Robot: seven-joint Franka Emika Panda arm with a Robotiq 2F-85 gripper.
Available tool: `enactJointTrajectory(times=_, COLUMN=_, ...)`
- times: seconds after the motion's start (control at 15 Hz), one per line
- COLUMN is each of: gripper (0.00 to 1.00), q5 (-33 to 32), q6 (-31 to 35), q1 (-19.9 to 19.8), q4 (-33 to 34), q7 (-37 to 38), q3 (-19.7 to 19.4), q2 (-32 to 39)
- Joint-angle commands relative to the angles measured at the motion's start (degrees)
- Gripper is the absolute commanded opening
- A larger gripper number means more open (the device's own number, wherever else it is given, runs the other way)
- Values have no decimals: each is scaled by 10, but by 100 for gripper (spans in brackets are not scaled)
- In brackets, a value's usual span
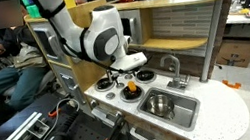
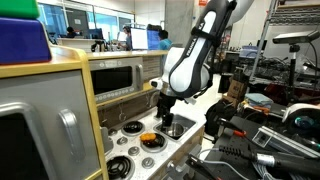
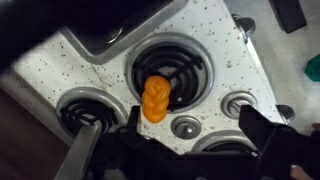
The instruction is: Pick the orange object and put it in the pot in the sink
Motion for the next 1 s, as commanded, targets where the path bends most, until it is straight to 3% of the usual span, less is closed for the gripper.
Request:
enactJointTrajectory(times=0.0, gripper=100, q5=-23, q6=71, q1=4, q4=58, q7=31, q3=2, q2=68)
enactJointTrajectory(times=0.2, gripper=100, q5=-26, q6=80, q1=4, q4=93, q7=69, q3=11, q2=109)
enactJointTrajectory(times=0.93, gripper=100, q5=-48, q6=73, q1=44, q4=198, q7=165, q3=-20, q2=196)
